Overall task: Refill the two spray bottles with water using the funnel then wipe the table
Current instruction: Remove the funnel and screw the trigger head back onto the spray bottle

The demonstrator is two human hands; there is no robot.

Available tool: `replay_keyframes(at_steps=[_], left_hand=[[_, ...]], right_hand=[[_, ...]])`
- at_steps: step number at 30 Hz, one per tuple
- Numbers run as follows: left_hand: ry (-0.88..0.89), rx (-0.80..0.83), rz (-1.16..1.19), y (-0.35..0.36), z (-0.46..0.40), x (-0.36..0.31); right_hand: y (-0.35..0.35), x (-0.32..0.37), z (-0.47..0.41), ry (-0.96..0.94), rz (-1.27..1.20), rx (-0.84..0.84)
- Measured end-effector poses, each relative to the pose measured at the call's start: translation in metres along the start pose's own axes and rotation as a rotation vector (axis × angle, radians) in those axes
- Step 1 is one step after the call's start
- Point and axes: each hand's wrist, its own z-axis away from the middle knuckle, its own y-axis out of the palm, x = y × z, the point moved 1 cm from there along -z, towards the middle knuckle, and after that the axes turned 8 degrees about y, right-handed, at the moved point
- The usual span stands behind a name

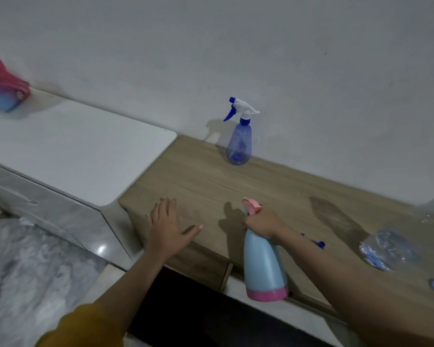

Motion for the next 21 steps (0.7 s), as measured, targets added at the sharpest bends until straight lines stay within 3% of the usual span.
replay_keyframes(at_steps=[9,16,21], left_hand=[[0.006,0.042,-0.023,0.002,0.012,0.01],[0.032,0.071,-0.023,0.007,0.016,0.001],[0.078,0.056,0.026,0.008,0.013,-0.024]], right_hand=[[0.031,0.025,0.018,-0.112,0.055,0.192],[-0.002,-0.035,0.022,0.053,0.047,0.13],[-0.019,-0.057,0.03,0.039,0.028,0.092]])
